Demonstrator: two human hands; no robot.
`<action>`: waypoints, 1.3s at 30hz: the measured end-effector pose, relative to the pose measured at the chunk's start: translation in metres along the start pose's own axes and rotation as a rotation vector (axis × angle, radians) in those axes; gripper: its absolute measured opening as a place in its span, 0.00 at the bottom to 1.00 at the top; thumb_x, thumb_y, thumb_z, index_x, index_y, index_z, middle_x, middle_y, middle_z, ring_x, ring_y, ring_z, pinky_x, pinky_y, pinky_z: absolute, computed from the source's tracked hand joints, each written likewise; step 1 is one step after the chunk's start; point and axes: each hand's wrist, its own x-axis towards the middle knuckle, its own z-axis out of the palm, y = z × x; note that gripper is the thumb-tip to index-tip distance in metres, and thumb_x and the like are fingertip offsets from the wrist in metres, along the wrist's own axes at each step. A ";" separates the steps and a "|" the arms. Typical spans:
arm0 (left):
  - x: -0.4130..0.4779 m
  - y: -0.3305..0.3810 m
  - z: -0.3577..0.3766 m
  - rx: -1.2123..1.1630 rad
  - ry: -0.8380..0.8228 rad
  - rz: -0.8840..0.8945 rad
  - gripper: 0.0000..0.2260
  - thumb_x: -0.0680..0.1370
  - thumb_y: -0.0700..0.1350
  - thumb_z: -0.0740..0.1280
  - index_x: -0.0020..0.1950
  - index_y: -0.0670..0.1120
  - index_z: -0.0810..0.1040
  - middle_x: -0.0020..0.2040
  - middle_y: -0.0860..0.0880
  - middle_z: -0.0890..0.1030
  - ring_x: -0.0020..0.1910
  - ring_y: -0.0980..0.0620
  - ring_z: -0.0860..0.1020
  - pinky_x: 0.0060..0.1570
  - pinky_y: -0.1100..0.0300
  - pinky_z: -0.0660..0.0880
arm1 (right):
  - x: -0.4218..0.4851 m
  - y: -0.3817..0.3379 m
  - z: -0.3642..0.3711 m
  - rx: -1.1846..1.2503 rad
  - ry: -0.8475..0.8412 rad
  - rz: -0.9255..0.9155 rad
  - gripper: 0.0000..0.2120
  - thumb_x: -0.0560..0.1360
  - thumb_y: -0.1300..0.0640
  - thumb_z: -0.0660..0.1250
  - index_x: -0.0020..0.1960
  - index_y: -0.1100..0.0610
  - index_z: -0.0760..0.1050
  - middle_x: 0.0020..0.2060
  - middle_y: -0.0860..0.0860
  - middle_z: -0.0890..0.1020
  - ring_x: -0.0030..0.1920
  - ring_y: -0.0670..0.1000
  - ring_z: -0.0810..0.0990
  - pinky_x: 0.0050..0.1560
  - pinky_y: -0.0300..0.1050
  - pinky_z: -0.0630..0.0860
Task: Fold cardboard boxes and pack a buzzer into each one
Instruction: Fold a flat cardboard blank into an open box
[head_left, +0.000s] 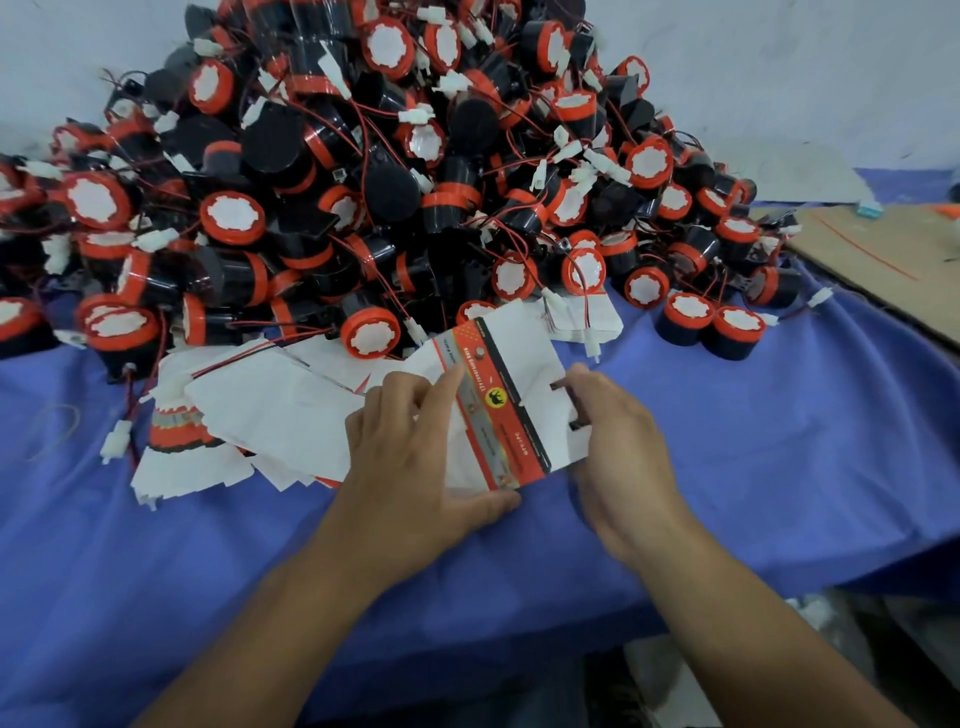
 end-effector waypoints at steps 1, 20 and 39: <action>0.000 0.001 0.000 -0.062 0.023 -0.018 0.48 0.65 0.70 0.70 0.78 0.52 0.56 0.58 0.56 0.59 0.59 0.56 0.60 0.62 0.57 0.60 | 0.001 -0.001 -0.002 0.076 -0.043 0.034 0.19 0.83 0.47 0.60 0.43 0.52 0.85 0.46 0.53 0.87 0.48 0.53 0.85 0.50 0.54 0.81; -0.005 0.000 -0.013 -0.133 -0.064 0.130 0.54 0.66 0.69 0.71 0.79 0.59 0.39 0.56 0.62 0.54 0.60 0.75 0.50 0.58 0.55 0.64 | 0.003 -0.027 -0.032 0.018 -0.347 0.084 0.12 0.74 0.51 0.68 0.44 0.56 0.87 0.46 0.58 0.87 0.46 0.55 0.86 0.45 0.47 0.84; -0.012 0.034 -0.018 -0.549 0.145 0.187 0.49 0.68 0.62 0.75 0.81 0.51 0.50 0.74 0.57 0.64 0.75 0.53 0.65 0.69 0.67 0.64 | -0.034 -0.003 0.000 -0.722 -0.380 -0.751 0.21 0.75 0.58 0.63 0.67 0.48 0.73 0.55 0.37 0.78 0.56 0.36 0.78 0.50 0.36 0.78</action>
